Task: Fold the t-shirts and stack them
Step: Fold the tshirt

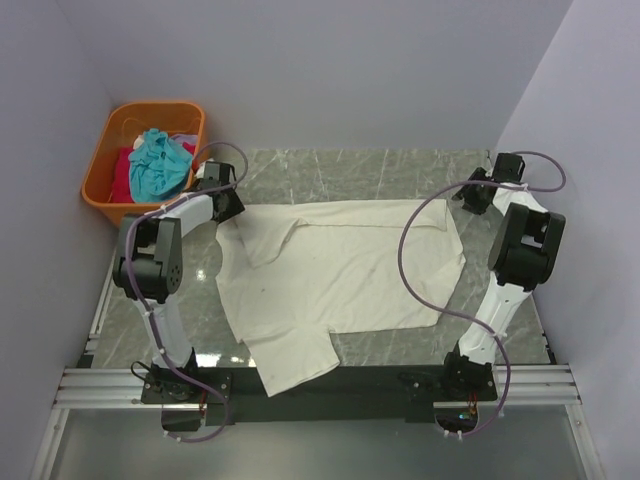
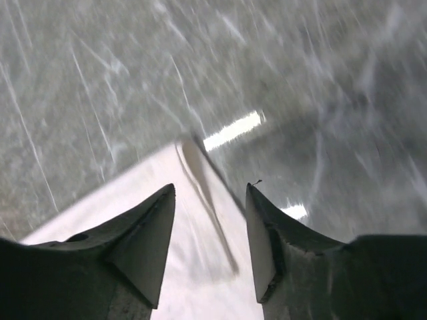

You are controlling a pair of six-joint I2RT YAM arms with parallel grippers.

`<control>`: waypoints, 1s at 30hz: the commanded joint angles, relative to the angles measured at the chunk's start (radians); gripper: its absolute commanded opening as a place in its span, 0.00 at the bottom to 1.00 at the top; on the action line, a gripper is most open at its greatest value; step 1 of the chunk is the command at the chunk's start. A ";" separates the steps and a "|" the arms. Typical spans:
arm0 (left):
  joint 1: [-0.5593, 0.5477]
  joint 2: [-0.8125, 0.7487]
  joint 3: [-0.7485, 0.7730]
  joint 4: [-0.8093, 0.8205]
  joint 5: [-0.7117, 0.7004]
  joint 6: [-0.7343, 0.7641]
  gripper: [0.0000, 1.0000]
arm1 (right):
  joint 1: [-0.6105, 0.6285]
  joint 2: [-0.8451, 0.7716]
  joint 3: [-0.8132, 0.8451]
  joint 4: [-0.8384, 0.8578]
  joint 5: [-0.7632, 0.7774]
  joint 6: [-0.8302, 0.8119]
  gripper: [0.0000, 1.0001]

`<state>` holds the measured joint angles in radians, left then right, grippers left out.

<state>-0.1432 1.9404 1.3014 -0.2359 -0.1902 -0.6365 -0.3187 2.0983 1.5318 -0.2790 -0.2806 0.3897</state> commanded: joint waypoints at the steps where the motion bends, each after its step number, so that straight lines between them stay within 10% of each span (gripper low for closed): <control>1: -0.002 -0.160 -0.043 -0.006 0.058 -0.009 0.58 | 0.015 -0.190 -0.074 0.008 0.082 0.006 0.55; 10: -0.111 -0.496 -0.163 -0.170 0.002 0.077 0.98 | 0.314 -0.447 -0.258 -0.294 0.414 -0.097 0.57; 30: -0.131 -0.936 -0.445 -0.106 -0.190 0.155 0.98 | 0.520 -0.521 -0.552 -0.480 0.458 -0.037 0.54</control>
<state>-0.2745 1.0328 0.8536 -0.3717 -0.3485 -0.5068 0.2005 1.5742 0.9882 -0.7563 0.1253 0.3397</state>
